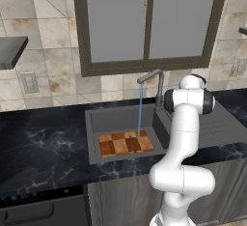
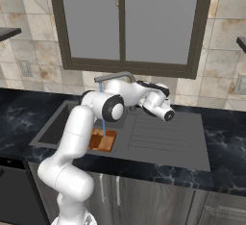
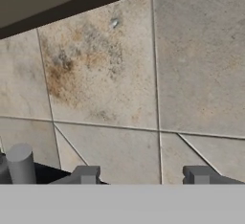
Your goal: Turn on the sink faucet with hot water and rinse the cutting board for ten seconds, then turn off the faucet. Push the cutting board to reach the water if necessary.
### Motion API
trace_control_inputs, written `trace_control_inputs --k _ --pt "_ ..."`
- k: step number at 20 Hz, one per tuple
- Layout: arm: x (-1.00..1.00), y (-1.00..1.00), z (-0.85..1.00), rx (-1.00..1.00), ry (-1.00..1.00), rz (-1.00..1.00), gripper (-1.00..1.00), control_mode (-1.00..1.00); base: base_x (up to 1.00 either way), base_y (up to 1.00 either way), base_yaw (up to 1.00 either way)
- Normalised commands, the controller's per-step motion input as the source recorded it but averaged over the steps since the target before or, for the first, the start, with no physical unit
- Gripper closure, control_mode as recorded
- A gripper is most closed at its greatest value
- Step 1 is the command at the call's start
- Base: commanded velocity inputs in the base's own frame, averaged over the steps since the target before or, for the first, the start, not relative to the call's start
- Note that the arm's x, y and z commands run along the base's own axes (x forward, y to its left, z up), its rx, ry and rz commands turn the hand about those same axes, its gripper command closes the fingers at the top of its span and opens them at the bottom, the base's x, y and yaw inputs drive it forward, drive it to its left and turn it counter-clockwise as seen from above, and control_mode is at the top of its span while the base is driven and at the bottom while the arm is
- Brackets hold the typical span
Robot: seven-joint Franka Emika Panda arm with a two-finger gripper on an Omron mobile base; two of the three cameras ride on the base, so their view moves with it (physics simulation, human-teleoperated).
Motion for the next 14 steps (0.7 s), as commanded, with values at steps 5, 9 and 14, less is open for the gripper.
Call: trace_control_inputs --k 5,9,14 --pt "0.24 0.5 0.08 0.0 0.0 0.0 -1.0 -1.0 0.0 0.0 0.0" --pt "0.24 0.52 0.08 0.0 0.0 0.0 -1.0 -1.0 0.0 0.0 0.0" --pt "0.23 0.59 0.07 0.0 0.0 0.0 -1.0 -1.0 0.0 0.0 0.0"
